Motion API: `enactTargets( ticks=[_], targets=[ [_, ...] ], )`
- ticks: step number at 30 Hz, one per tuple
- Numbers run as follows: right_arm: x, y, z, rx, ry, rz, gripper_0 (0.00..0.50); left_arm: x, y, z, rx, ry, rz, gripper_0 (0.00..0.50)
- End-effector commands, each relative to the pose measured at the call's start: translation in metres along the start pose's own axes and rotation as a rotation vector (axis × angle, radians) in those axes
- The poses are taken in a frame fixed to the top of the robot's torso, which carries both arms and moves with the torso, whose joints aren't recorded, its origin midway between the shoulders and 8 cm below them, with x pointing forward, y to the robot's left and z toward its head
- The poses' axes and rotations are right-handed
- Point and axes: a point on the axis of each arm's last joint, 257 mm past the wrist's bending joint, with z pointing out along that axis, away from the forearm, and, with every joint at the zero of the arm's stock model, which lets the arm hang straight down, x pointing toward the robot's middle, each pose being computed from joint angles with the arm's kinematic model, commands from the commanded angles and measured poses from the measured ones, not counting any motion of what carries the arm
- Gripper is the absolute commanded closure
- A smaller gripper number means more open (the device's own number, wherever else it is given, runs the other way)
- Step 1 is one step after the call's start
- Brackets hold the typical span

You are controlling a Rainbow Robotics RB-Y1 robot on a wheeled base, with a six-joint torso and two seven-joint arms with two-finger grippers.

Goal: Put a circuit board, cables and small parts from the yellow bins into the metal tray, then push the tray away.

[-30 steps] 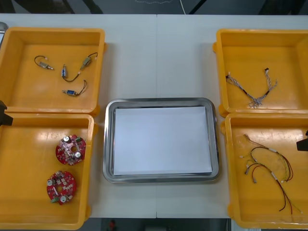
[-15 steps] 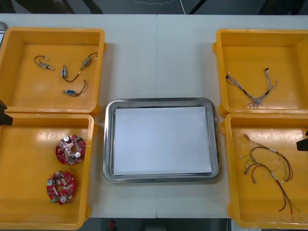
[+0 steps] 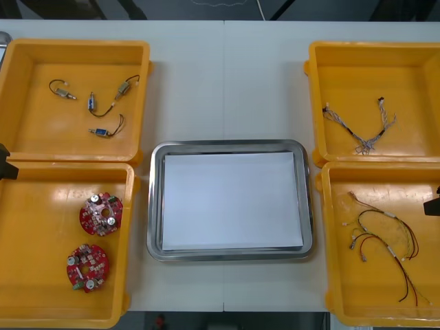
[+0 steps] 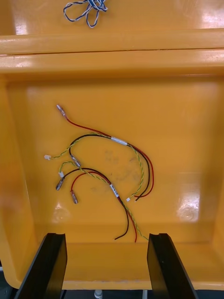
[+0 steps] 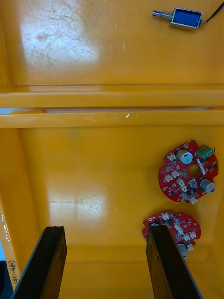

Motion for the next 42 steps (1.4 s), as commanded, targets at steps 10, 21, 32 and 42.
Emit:
enactTargets(
  ticks=[10,21,32,42],
  targets=[
    [-0.0004,-0.0074,-0.0099,0.034,-0.015,-0.01,0.0,-0.0011,0.0015,-0.0062,-0.001,-0.026,0.038,0.0],
    [-0.0004,-0.0074,-0.0099,0.034,-0.015,-0.01,0.0,-0.0011,0.0015,-0.0062,-0.001,-0.026,0.038,0.0],
    [-0.0004,-0.0074,-0.0099,0.034,-0.015,-0.01,0.0,-0.0011,0.0015,-0.0062,-0.001,-0.026,0.038,0.0],
    [-0.0004,-0.0074,-0.0099,0.034,-0.015,-0.01,0.0,-0.0011,0.0015,-0.0062,-0.001,-0.026,0.038,0.0]
  ],
)
